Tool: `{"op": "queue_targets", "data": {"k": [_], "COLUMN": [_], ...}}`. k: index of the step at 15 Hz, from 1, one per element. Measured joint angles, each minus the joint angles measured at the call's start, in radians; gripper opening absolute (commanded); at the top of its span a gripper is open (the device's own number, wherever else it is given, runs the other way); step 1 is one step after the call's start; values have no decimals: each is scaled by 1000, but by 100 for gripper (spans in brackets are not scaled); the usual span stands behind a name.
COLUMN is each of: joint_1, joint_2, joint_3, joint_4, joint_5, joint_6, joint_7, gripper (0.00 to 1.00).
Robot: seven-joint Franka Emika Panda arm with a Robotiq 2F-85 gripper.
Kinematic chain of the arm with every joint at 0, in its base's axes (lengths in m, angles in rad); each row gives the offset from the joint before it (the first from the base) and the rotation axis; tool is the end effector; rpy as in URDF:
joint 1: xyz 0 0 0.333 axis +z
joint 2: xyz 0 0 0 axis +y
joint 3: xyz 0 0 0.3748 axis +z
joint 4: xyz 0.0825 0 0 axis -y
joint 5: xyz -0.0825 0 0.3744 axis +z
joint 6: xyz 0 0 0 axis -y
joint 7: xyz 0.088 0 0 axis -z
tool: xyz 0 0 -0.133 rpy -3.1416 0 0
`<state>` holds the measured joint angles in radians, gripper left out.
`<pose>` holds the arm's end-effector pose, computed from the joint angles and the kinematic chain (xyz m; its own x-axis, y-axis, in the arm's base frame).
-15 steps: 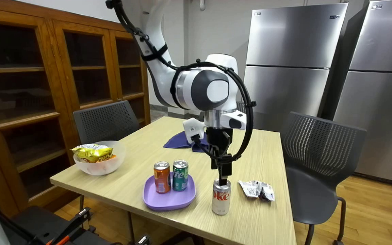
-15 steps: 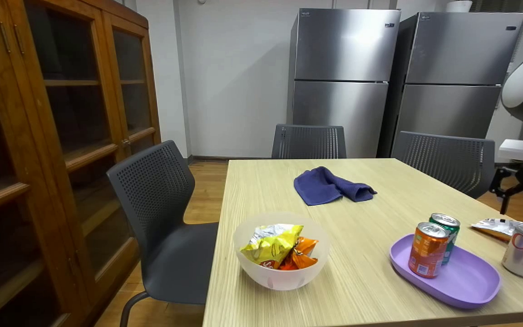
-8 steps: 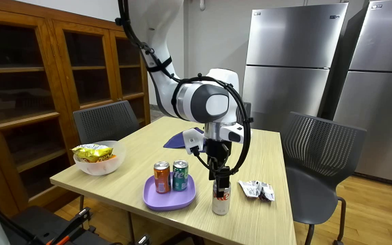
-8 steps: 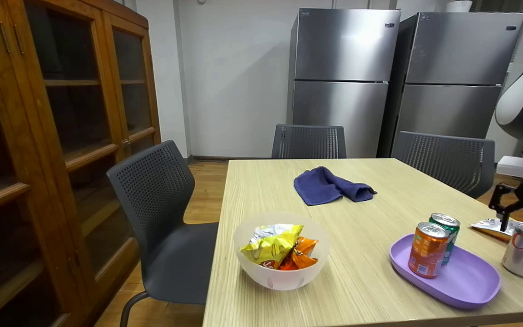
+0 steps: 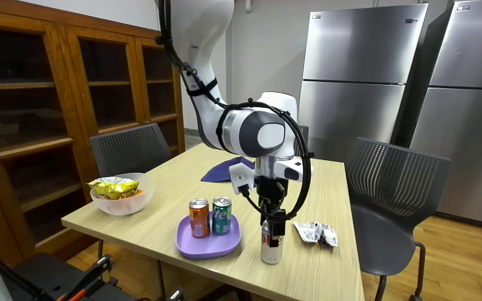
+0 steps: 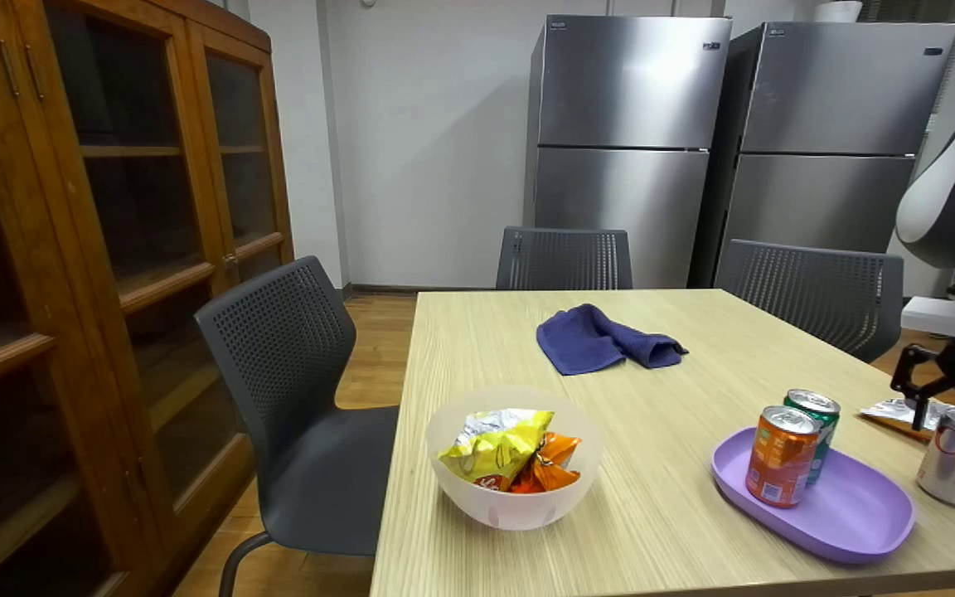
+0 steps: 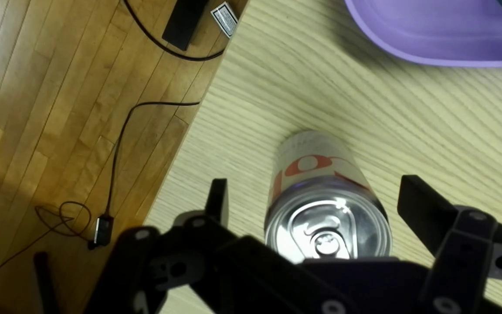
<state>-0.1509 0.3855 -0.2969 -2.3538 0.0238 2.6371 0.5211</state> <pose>0.4635 -0.2269 0.2045 0.5603 -0.8280 -0.0229 -0.8196 -0.5582 0.1289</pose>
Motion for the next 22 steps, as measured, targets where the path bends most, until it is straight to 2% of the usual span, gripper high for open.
{"op": "queue_targets", "data": {"k": [2,3,4,8,9,16,22], "joint_1": [0,0,0,0,0,9,41], "joint_2": [7,10,12,13,13,1,-74], "joint_3": [-3,-4,-5,-8,-9,-36,-64], "joint_4": [8,12,15,19,20,11,-65], "joint_5": [2,3,3,3,3,-4,-38], "joint_6": [1,1,1,3,4,5,16], "joint_7": [0,0,0,0,0,-2,-2], "gripper": [100,75,74,42,39,39,39]}}
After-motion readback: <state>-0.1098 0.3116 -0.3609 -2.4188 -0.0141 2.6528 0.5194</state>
